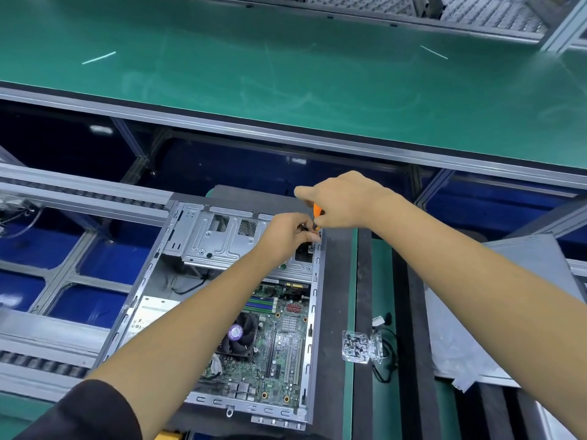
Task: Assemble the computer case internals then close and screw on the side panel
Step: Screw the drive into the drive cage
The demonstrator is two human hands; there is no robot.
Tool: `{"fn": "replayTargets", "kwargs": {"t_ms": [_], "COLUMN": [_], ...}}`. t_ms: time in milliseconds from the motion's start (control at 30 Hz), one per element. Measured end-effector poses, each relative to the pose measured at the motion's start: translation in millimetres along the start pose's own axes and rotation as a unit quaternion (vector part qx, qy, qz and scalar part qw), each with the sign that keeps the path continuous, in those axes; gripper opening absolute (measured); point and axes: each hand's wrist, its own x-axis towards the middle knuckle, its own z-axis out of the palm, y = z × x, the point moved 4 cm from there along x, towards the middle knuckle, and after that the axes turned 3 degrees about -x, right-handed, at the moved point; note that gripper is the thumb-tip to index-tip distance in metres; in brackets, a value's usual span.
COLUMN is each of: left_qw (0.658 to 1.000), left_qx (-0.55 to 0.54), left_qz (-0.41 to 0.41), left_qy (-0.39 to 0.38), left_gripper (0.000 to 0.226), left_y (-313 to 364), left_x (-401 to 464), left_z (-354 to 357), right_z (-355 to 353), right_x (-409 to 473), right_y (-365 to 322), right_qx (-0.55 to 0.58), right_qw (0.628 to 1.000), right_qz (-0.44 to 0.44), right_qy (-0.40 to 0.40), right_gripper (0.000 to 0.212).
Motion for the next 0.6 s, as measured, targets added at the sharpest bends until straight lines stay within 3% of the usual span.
{"fn": "replayTargets", "kwargs": {"t_ms": [167, 333, 600], "left_qw": [1.000, 1.000, 1.000], "left_qx": [0.017, 0.019, -0.022], "left_qz": [0.019, 0.006, 0.001], "left_qy": [0.011, 0.011, 0.005], "left_gripper": [0.019, 0.025, 0.012], "left_y": [-5, -9, -13], "left_x": [-1, -1, -1], "left_z": [0, 3, -2], "right_z": [0, 0, -2], "right_x": [4, 9, 11], "right_y": [-4, -4, -9], "right_qx": [0.005, -0.007, -0.015], "right_qw": [1.000, 0.999, 0.999], "right_qz": [-0.013, 0.031, -0.040], "right_qy": [0.002, -0.008, 0.002], "right_gripper": [0.006, 0.019, 0.024]}}
